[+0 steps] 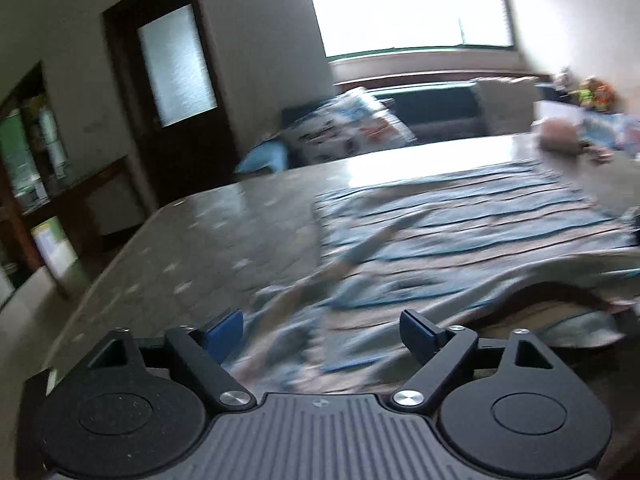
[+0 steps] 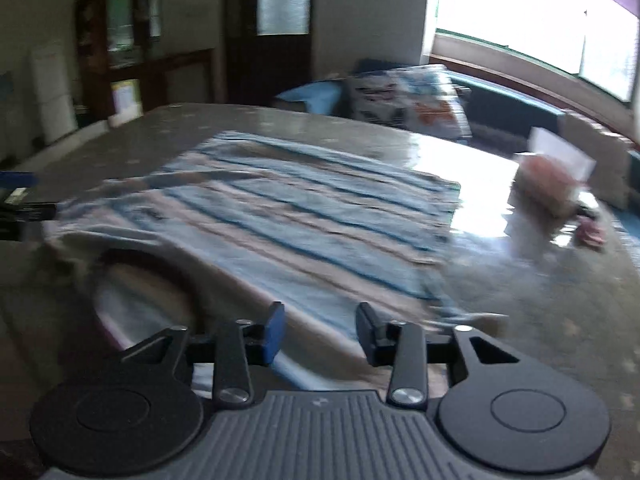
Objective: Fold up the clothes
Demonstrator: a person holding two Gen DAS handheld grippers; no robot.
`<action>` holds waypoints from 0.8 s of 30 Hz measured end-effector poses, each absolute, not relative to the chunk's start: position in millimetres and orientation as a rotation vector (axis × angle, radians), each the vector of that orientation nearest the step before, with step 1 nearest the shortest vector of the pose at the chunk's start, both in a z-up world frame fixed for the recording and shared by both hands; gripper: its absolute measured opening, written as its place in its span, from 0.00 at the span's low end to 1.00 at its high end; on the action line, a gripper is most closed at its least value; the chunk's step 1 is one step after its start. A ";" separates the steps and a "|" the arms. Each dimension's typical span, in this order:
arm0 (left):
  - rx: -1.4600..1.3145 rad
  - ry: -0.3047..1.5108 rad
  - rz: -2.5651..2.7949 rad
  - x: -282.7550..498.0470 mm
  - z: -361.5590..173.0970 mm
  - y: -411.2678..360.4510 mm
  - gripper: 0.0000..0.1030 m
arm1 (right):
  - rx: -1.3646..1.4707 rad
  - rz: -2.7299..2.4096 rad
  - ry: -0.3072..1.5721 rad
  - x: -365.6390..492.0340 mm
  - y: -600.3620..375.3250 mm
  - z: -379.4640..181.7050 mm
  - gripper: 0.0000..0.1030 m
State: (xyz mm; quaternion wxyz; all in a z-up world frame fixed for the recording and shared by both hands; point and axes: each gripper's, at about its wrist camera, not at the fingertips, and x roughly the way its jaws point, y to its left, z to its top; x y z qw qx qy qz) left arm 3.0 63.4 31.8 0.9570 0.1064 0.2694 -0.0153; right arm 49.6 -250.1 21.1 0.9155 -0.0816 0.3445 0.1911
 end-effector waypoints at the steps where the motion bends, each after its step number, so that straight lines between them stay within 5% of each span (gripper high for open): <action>1: 0.209 0.548 -0.067 3.1 32.2 57.5 0.79 | -0.163 0.424 0.717 49.4 -243.3 20.8 0.33; 9: 0.194 0.612 -0.250 12.0 20.4 18.7 0.44 | -0.207 0.593 0.771 41.1 -189.6 7.3 0.29; 14: 0.217 0.670 -0.265 16.9 3.5 7.7 0.43 | -0.241 0.615 0.802 33.5 -175.2 -5.4 0.29; 16: 0.233 0.697 -0.251 20.3 -2.8 4.4 0.42 | -0.249 0.604 0.811 32.4 -173.1 -9.6 0.20; 21: 0.222 0.731 -0.254 22.9 -7.8 3.7 0.12 | -0.231 0.581 0.809 29.0 -177.1 -8.6 0.04; 24: 0.207 0.699 -0.256 14.3 -0.5 7.9 0.08 | -0.228 0.574 0.791 25.6 -179.7 -5.2 0.01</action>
